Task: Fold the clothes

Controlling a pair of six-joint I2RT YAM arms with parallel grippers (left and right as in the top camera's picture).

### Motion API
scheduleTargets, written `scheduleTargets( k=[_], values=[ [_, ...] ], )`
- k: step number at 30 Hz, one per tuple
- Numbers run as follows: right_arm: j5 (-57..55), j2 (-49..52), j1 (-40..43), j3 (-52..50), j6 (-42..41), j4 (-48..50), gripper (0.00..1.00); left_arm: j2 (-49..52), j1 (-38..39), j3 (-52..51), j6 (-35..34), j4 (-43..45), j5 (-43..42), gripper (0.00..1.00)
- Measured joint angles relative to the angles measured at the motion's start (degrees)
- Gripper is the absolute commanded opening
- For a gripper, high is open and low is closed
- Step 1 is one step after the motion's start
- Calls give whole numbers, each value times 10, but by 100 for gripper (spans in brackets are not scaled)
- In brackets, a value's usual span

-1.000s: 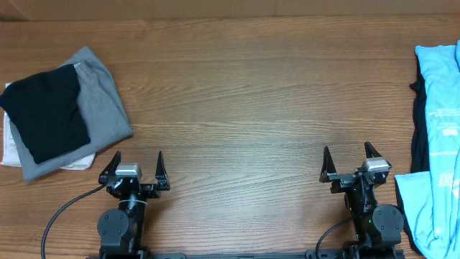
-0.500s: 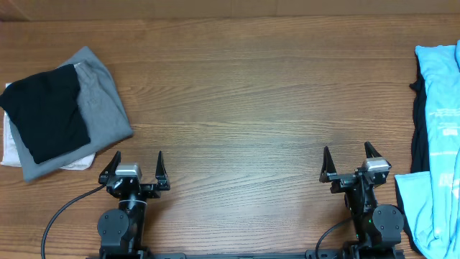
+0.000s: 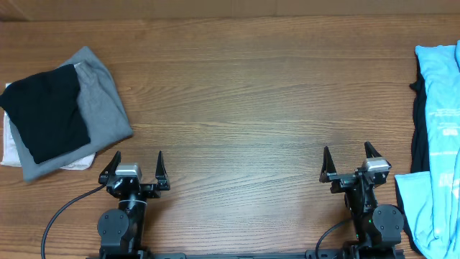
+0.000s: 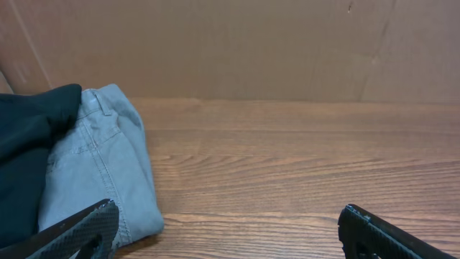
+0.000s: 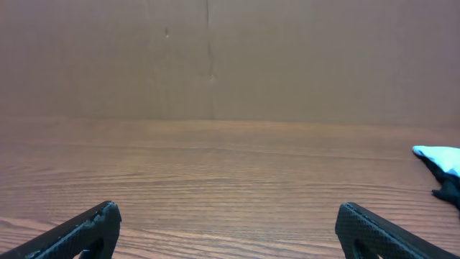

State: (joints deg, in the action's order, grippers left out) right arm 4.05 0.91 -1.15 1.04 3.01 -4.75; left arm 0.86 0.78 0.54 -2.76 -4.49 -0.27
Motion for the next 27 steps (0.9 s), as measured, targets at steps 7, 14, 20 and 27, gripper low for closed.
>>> scheduleTargets(
  k=[7, 14, 20, 27],
  values=[
    [0, 0, 0, 0, -5, 0, 100, 0, 0, 0, 0, 0, -2, 100],
    [-8, 0, 0, 0, -73, -30, 100, 0, 0, 0, -16, -2, -11, 100],
    [-39, 6, 0, 37, -108, -92, 100, 0, 0, 41, -26, -90, -26, 100],
    [-50, 108, 0, 160, -141, -170, 100, 42, 0, 149, -29, -189, -25, 100]
  ],
)
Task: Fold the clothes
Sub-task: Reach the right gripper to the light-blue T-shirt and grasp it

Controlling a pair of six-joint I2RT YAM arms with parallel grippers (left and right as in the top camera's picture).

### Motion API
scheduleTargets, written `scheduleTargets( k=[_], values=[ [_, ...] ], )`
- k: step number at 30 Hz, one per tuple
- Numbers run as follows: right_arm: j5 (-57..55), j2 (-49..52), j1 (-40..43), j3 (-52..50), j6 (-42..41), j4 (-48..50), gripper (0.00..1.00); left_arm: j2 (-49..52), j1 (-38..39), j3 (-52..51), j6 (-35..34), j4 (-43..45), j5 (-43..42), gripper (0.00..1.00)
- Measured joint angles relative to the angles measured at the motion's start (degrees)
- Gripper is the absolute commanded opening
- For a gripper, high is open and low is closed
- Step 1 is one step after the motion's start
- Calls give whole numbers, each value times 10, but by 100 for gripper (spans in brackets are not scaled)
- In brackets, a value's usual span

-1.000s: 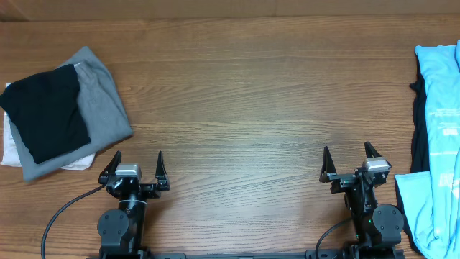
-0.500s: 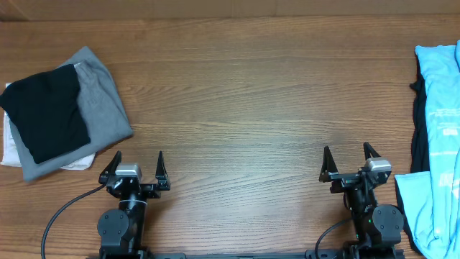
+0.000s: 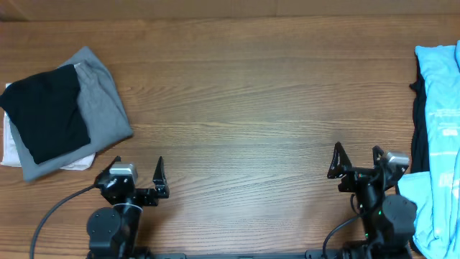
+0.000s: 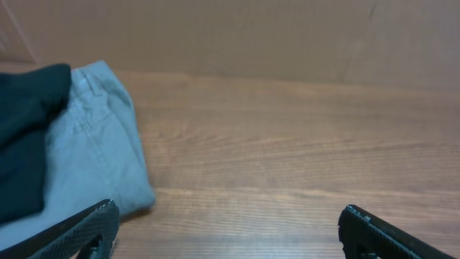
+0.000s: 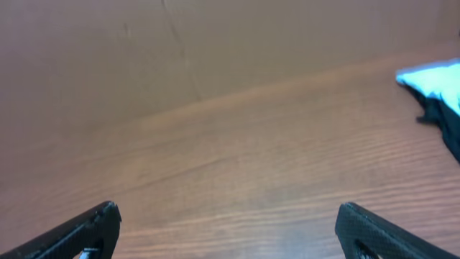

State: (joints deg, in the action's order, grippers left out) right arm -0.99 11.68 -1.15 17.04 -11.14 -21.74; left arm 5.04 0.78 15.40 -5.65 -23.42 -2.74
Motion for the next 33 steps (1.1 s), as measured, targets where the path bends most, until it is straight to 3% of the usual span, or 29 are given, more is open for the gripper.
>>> scheduleTargets(
  k=[11, 18, 25, 33],
  values=[
    [-8, 342, 0, 277, -8, -170, 100, 281, 0, 216, 1, -125, 24, 100],
    [-66, 461, 8, 340, -12, -192, 100, 397, 0, 288, 1, -143, 10, 100],
    [-169, 603, 158, 341, -99, -259, 100, 414, 0, 290, 1, -143, -3, 100],
    [-155, 767, 317, 342, -173, -250, 86, 414, 0, 290, 1, -143, -7, 100]
  ],
)
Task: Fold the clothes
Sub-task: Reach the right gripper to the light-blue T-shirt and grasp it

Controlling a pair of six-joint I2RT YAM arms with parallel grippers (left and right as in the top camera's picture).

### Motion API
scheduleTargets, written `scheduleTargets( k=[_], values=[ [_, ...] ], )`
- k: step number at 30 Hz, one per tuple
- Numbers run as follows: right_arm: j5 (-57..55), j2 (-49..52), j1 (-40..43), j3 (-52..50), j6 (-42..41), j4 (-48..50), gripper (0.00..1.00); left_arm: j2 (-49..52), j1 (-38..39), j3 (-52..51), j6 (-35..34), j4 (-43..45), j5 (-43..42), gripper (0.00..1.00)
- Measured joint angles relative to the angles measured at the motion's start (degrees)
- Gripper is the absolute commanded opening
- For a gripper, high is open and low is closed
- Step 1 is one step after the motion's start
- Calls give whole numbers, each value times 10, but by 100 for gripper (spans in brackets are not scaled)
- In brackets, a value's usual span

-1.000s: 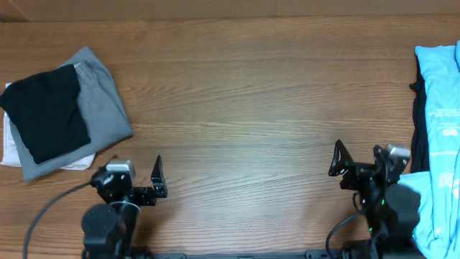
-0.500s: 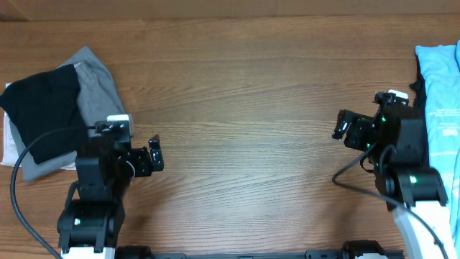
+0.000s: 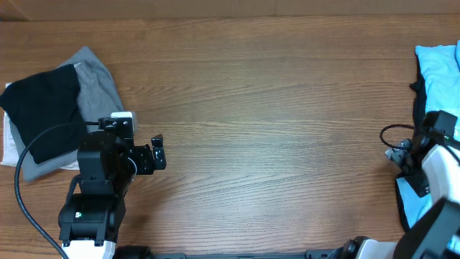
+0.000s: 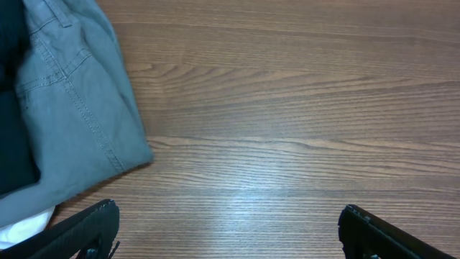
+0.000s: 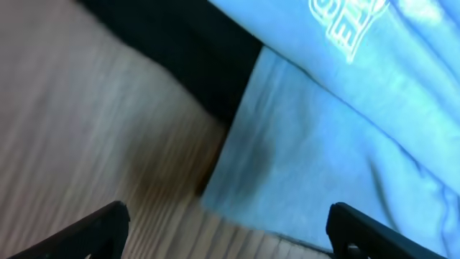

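Note:
A folded stack lies at the table's left: a black garment on grey jeans on something white. My left gripper hangs open over bare wood just right of the jeans; it holds nothing. At the right edge lies an unfolded pile, a light blue printed shirt over a black garment. My right gripper is open above the pile's near left corner, over a light blue cloth, with nothing between its fingers.
The wooden table stretches between the two piles. A brown cardboard wall runs along the far edge. The left arm stands raised beside the folded stack, its cable looping to the left. The right arm reaches over the right edge.
The left arm has risen and moved forward beside the folded stack, its camera now looking down. The right arm has swung right and now looks down on the blue and black clothes.
Both arms first rested low at the table's near edge, grippers open and facing the back wall. Then the left had turned slightly left and the right slightly right. Now each hangs open over the edge of a pile.

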State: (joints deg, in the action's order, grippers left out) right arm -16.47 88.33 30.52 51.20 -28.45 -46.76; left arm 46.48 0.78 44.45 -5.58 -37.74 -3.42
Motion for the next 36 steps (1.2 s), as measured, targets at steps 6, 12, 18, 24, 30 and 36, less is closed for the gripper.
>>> scheduleTargets(
  k=[6, 12, 18, 24, 30, 36],
  values=[
    [17, 53, 20, 0, -12, 36, 76, 0, 0, 1, 0, 0, 0, 100],
    [21, 63, 21, 0, -16, 47, 58, 0, 0, 1, 0, 0, 0, 100],
    [22, 63, 21, 0, -15, 44, 52, 0, 0, 1, 0, 0, 0, 100],
    [21, 63, 21, -4, -16, 43, 54, 0, 0, 1, 0, 0, 0, 100],
    [19, 63, 21, -14, -27, 48, 44, 0, 0, 1, 0, 0, 0, 100],
    [14, 63, 21, -15, -31, 47, 25, 0, 0, 1, 0, 0, 0, 100]
  ],
)
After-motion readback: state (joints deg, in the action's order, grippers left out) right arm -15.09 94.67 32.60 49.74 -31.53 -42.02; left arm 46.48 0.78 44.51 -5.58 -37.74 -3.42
